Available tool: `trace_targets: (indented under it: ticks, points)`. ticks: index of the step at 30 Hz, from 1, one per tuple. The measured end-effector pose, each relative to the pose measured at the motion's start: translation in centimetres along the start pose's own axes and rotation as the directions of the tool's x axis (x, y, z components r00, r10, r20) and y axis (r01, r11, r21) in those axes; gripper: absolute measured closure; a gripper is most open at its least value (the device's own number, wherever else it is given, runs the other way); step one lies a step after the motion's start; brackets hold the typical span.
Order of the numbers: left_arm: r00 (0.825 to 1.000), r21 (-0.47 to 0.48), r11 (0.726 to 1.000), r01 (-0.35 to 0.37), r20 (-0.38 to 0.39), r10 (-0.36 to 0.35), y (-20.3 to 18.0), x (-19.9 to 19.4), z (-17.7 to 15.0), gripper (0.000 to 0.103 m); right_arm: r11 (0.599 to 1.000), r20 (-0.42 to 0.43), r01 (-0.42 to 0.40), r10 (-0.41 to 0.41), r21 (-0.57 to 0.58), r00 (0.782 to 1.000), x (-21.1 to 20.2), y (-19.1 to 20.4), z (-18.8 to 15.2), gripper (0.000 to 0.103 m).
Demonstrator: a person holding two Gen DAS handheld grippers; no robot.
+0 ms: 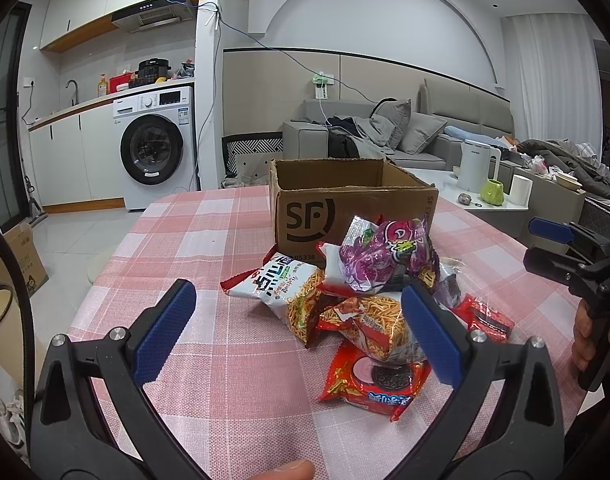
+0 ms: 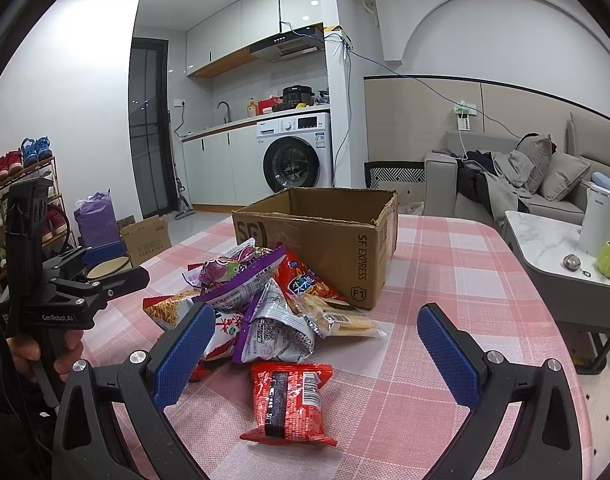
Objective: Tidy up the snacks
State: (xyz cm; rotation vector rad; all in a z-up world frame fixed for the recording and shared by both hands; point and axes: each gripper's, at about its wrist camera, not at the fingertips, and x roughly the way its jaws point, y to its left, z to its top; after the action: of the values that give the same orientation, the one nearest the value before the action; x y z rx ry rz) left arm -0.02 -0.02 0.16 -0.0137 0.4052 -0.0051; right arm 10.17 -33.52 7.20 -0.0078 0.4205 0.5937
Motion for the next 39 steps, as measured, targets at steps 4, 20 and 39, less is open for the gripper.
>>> trace_targets:
  ticks: [4,20,39]
  points:
    - [1.0,0.0,1.0,0.001,0.0,-0.001,0.01,0.0,-0.01,0.001,1.0,-0.001,-0.001,0.001,0.0,1.0,0.03,0.0,0.0,0.0]
    - [1.0,0.0,1.0,0.001,0.002,-0.001,-0.14,0.15,-0.01,0.001,1.0,-0.002,0.0,0.0,-0.001,1.0,0.08,0.01,-0.02,0.0]
    - [1.0,0.004,1.0,0.008,0.001,-0.008,-0.39,-0.08,0.1,0.001,1.0,-0.008,0.006,-0.006,-0.003,1.0,0.18,-0.12,-0.1,0.0]
